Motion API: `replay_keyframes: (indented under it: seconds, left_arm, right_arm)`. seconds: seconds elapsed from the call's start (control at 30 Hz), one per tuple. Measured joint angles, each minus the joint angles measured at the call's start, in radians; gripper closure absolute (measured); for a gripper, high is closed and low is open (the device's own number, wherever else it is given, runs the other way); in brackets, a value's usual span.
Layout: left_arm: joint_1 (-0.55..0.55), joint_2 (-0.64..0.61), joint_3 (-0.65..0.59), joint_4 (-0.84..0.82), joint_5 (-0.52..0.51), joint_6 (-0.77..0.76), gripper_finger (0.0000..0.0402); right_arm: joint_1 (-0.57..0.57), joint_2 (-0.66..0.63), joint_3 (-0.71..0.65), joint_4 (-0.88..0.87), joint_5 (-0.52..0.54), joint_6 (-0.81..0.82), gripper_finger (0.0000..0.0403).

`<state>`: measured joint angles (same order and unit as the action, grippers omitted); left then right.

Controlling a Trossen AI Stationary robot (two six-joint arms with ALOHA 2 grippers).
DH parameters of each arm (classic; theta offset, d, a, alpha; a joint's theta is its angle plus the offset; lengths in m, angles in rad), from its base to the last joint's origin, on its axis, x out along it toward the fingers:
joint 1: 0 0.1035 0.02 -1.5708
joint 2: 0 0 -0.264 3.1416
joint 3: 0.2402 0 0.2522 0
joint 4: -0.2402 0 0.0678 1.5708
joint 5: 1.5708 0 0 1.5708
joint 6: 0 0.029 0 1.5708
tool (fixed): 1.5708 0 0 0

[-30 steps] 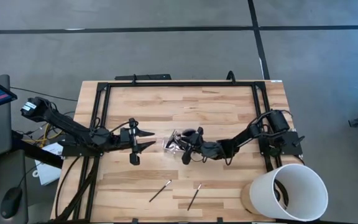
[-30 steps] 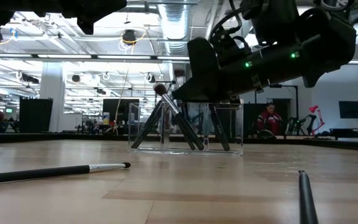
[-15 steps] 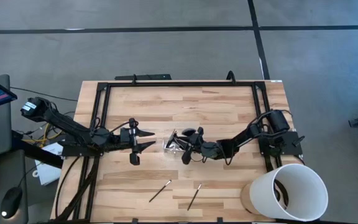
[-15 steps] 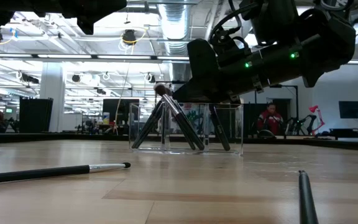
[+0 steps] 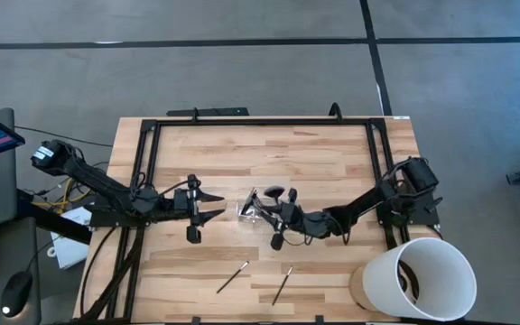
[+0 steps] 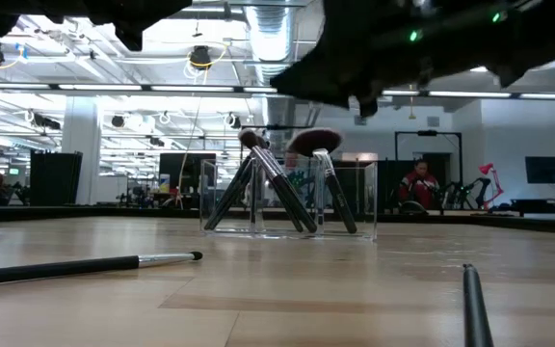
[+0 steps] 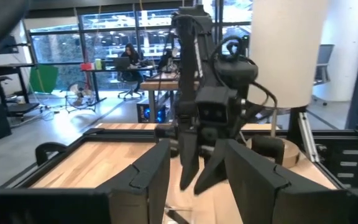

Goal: Put items in baskets/containers
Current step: Put the eyeshadow brush into the left section of the transparent organizer

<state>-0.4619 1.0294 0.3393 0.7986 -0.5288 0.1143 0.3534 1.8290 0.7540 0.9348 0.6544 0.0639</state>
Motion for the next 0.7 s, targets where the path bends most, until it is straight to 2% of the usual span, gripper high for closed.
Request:
replay_keyframes:
  seconds: [0.2,0.5,0.7]
  left_arm:
    - [-0.037,0.0,0.003,-0.036,-0.008,-0.024,0.0253]
    - [-0.113,0.0,0.14,-0.367,-0.131,-0.09,0.0253]
    - [-0.17,0.023,0.192,-0.464,-0.152,-0.127,0.0253]
  right_arm:
    - [0.044,-0.061,0.0,-0.089,0.037,-0.046,0.0337]
    - [0.073,-0.122,0.0,-0.214,0.078,-0.039,0.0337]
    - [0.099,-0.125,0.0,-0.235,0.079,-0.03,0.0337]
